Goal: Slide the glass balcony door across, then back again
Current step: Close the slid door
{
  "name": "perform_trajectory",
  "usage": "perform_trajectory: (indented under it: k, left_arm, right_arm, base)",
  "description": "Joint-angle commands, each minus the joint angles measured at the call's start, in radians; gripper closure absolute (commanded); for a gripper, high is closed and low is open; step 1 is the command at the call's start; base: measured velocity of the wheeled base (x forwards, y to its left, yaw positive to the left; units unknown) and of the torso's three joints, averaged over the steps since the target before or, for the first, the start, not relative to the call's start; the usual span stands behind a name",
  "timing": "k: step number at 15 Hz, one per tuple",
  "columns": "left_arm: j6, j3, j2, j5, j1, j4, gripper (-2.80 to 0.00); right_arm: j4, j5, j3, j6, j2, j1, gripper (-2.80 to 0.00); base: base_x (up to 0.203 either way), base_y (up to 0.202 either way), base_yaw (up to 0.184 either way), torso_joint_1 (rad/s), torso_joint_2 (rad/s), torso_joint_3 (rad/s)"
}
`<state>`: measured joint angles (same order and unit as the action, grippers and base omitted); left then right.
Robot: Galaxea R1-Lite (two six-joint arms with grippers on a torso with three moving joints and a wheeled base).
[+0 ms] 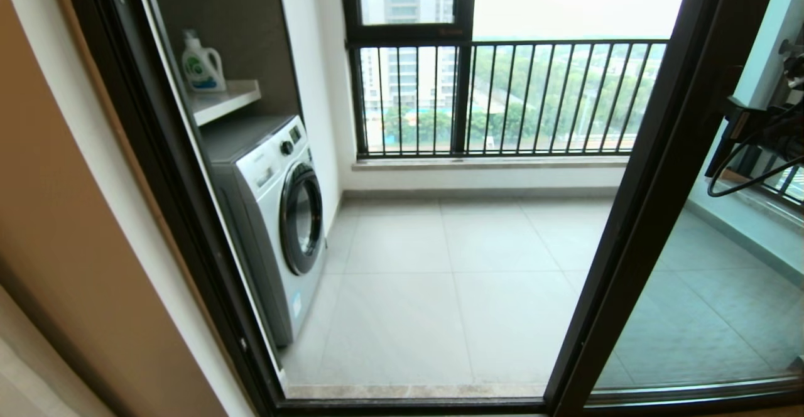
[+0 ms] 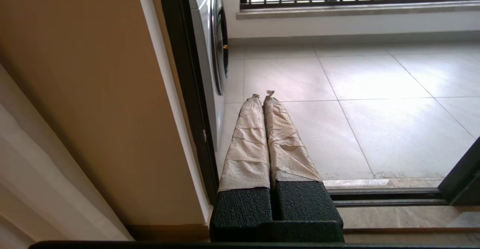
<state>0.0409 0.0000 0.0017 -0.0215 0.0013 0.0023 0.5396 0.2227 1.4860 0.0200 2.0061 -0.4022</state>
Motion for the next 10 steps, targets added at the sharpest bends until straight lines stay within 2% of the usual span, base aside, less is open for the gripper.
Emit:
perform_trajectory:
  k: [1, 10]
  left_arm:
    - [0.001, 0.000, 0.001, 0.000, 0.000, 0.001, 0.00]
    - [0.001, 0.000, 0.001, 0.000, 0.000, 0.001, 0.00]
  right_arm:
    - [0.003, 0.005, -0.001, 0.000, 0.000, 0.013, 0.00]
    - [0.005, 0.001, -0.021, 0.000, -0.023, 0.082, 0.00]
  base:
    - [0.000, 0.000, 0.000, 0.000, 0.00, 0.000]
    - [0.000, 0.000, 0.000, 0.000, 0.00, 0.000]
